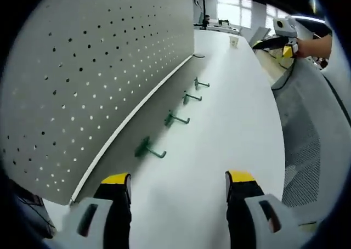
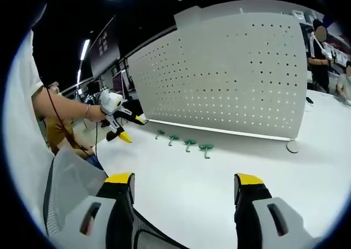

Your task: Insert the hook assembly into the mounting plate slot until the hook locks in place.

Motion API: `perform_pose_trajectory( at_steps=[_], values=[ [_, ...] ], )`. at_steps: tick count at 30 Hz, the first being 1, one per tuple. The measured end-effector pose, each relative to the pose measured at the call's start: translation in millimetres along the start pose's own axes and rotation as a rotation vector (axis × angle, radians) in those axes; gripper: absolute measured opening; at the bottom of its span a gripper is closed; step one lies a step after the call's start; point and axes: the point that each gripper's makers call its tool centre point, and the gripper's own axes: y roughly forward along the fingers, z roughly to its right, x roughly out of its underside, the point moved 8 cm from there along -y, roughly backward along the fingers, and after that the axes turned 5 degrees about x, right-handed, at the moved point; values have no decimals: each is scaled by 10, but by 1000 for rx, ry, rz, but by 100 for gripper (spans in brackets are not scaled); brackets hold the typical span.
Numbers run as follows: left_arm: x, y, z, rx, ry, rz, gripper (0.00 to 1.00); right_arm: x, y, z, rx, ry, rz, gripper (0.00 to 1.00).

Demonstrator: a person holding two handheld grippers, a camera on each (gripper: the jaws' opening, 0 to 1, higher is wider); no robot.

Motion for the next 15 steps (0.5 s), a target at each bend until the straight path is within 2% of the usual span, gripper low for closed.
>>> perform_pose_trajectory(
  at_steps=[4, 8, 15],
  values=[
    [36, 43, -69, 6, 38, -62, 72, 5, 1, -3, -1, -3, -6, 72],
    [25, 80, -152, 22, 34, -73, 73, 16, 9, -25, -4, -21, -21, 72],
    [3, 174, -239, 61, 82, -120, 71, 35, 21, -53, -12, -29, -35, 72]
  ],
)
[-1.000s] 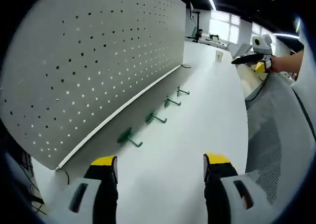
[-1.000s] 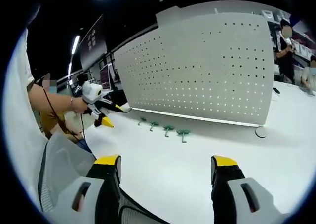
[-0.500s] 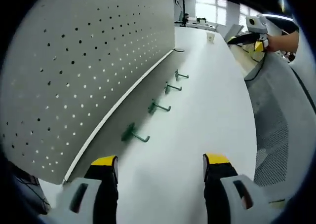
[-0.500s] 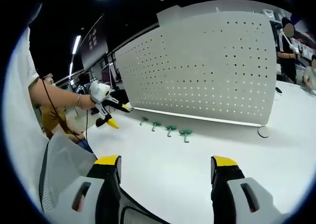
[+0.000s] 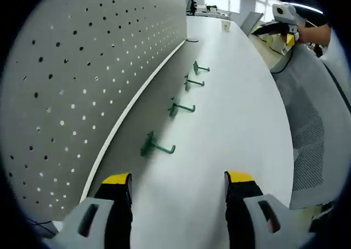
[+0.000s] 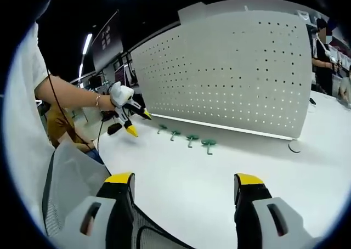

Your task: Insert the hook assembly into the mounting plate slot until the hook locks in place.

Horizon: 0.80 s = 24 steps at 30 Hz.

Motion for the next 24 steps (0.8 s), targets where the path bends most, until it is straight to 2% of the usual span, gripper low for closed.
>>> perform_pose_trajectory(
  at_steps=[7, 15, 19, 24],
  values=[
    [-95, 78, -108, 11, 55, -28, 69, 15, -15, 5, 5, -12, -16, 72],
    [-135, 182, -203, 56, 99, -75, 68, 21, -16, -1, 4, -27, -26, 72],
    [-166, 244, -237, 100, 110, -87, 66, 39, -10, -2, -1, -14, -29, 71],
    [-214, 292, -297, 115, 134, -112, 65, 53, -13, 0, 0, -5, -27, 71]
  ],
)
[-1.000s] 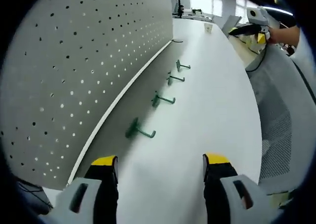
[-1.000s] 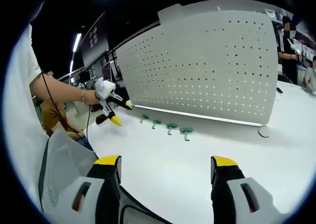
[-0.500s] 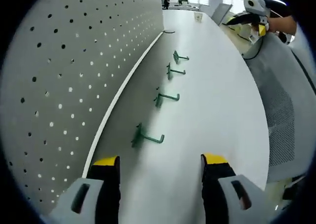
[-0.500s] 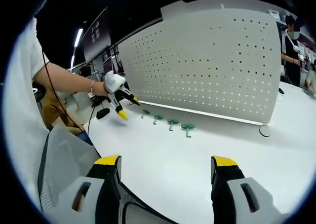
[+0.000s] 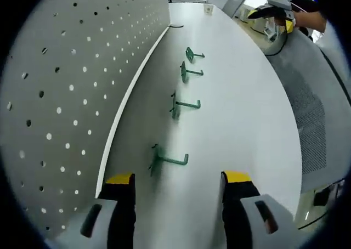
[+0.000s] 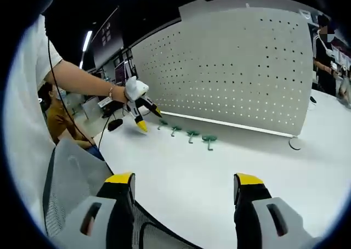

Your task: Insert the hook assembly into the mounting plate slot until the hook locks in place.

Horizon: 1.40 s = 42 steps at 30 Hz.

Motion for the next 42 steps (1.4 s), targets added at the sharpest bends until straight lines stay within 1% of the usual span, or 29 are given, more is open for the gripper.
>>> perform_pose_trajectory(
  at_steps=[3, 6, 7, 8, 12, 14, 15, 21, 22, 24, 25, 27, 29, 32, 37, 40, 42],
  values=[
    [-6, 24, -49, 8, -3, -14, 63, 7, 1, 2, 2, -2, -3, 71],
    [-61, 60, -79, 18, 12, -32, 64, 18, -10, 16, 4, 0, -8, 71],
    [-60, 71, -87, 23, 17, -45, 63, 18, -13, 20, 5, 2, -7, 71],
    [-66, 89, -93, 34, 42, -56, 62, 20, -16, 28, 7, 3, -8, 71],
    [-80, 134, -106, 60, 42, -71, 62, 30, -24, 52, 12, 8, -10, 70],
    [-59, 158, -112, 64, 55, -93, 62, 29, -25, 49, 13, 10, -10, 70],
    [-75, 151, -126, 64, 54, -75, 61, 34, -26, 53, 15, 12, -10, 70],
    [-62, 144, -155, 67, 68, -68, 57, 41, -30, 63, 21, 26, -6, 69],
    [-61, 141, -157, 67, 70, -68, 55, 43, -28, 65, 21, 27, -6, 69],
    [-61, 132, -174, 65, 67, -66, 48, 44, -24, 72, 22, 27, -6, 69],
    [-62, 128, -191, 58, 57, -65, 43, 42, -22, 73, 21, 28, -4, 69],
    [-60, 125, -200, 54, 52, -64, 32, 40, -20, 74, 22, 28, -5, 69],
    [-64, 125, -203, 47, 49, -65, 24, 36, -20, 75, 23, 29, -4, 68],
    [-70, 127, -217, 29, 27, -70, 18, 31, -22, 75, 24, 29, -3, 68],
    [-76, 126, -220, 11, 23, -82, 13, 22, -33, 70, 24, 32, 1, 68],
    [-67, 124, -230, -7, 19, -92, 6, 20, -39, 76, 27, 35, 6, 67],
    [-66, 124, -229, -9, 18, -92, 6, 15, -44, 75, 28, 38, 10, 67]
  ],
)
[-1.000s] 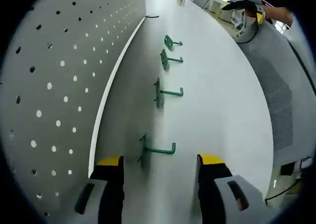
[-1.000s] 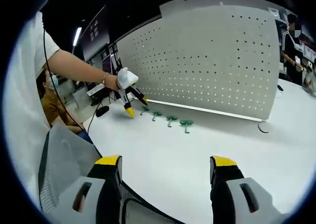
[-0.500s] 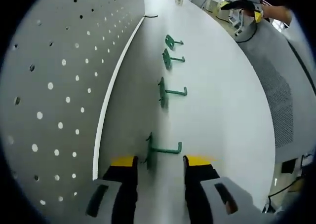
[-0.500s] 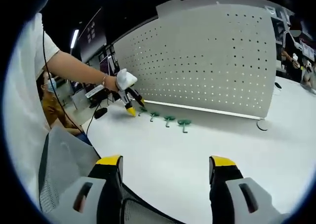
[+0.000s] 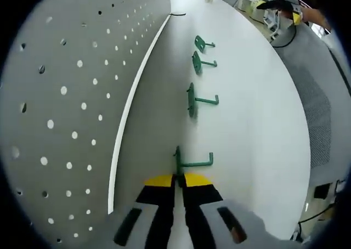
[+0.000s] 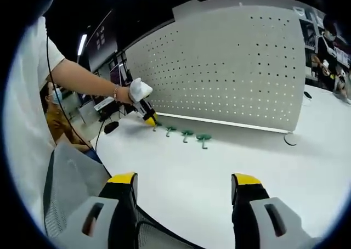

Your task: Insert the hook assembly into the mounting plate slot until the hook locks in place.

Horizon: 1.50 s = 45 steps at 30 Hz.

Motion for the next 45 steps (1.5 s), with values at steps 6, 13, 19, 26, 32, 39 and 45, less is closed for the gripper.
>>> perform_pose_trajectory(
  at_steps=[6, 13, 19, 26, 32, 39, 45],
  values=[
    [10, -3, 0, -9, -9, -3, 4, -3, -4, 12, 4, 8, 6, 67],
    [16, -5, 9, -2, -14, -7, 3, -6, -11, 20, 8, 10, 7, 67],
    [14, -11, 28, 1, -13, -4, 3, -9, -7, 16, 8, 10, 8, 67],
    [46, -26, 22, -26, -44, 98, 3, -28, -19, 24, 6, 21, 24, 68],
    [38, -103, 22, -62, -63, 159, 3, -27, -20, 21, 3, 17, 29, 68],
    [-47, -190, 59, -60, -100, 230, 3, -45, -3, 15, -4, 22, 42, 68],
    [-119, -248, 78, -85, -95, 284, 3, -69, 5, 0, -5, 22, 54, 68]
  ],
)
